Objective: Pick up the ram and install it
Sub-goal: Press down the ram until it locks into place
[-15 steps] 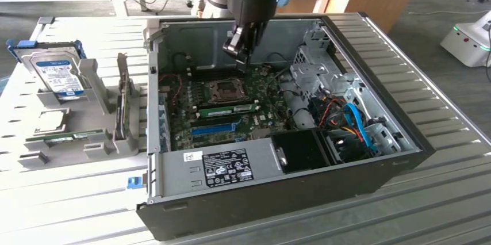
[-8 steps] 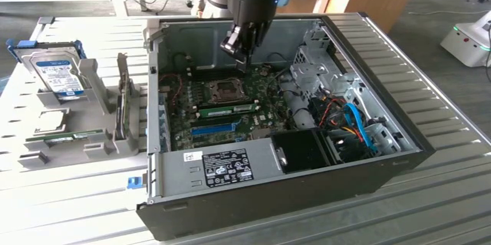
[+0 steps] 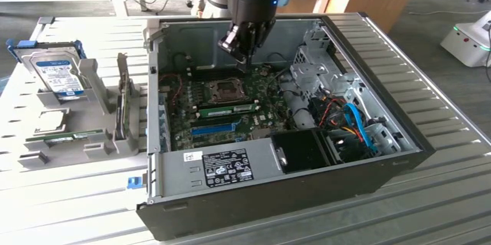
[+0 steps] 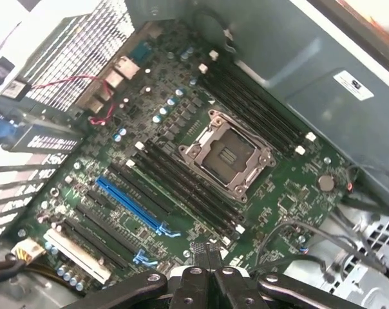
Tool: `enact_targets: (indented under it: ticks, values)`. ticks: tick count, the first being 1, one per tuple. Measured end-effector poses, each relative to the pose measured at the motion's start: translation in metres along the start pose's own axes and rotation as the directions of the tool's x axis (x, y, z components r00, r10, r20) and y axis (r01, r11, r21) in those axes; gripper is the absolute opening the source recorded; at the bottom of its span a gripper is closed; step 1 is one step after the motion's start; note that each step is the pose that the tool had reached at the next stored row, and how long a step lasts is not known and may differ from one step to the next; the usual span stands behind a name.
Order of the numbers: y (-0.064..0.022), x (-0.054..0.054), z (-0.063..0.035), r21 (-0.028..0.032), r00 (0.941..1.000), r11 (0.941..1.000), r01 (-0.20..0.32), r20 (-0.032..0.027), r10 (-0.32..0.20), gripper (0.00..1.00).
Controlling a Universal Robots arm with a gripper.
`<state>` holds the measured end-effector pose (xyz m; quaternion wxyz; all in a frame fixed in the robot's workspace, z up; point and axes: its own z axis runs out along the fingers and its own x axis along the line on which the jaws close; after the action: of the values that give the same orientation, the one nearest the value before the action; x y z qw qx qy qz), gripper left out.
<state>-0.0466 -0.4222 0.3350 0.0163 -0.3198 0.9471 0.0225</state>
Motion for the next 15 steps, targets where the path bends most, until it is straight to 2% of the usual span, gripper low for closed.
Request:
enact_targets:
  ticks: [7, 15]
  values:
    - [0.0, 0.0, 0.0001, 0.0055, 0.9963, 0.9962, -0.086, 0.0018, 0.086, 0.11]
    - [0.0, 0.0, 0.0002, 0.0106, 0.9833, 0.9833, -0.182, 0.0048, 0.182, 0.11]
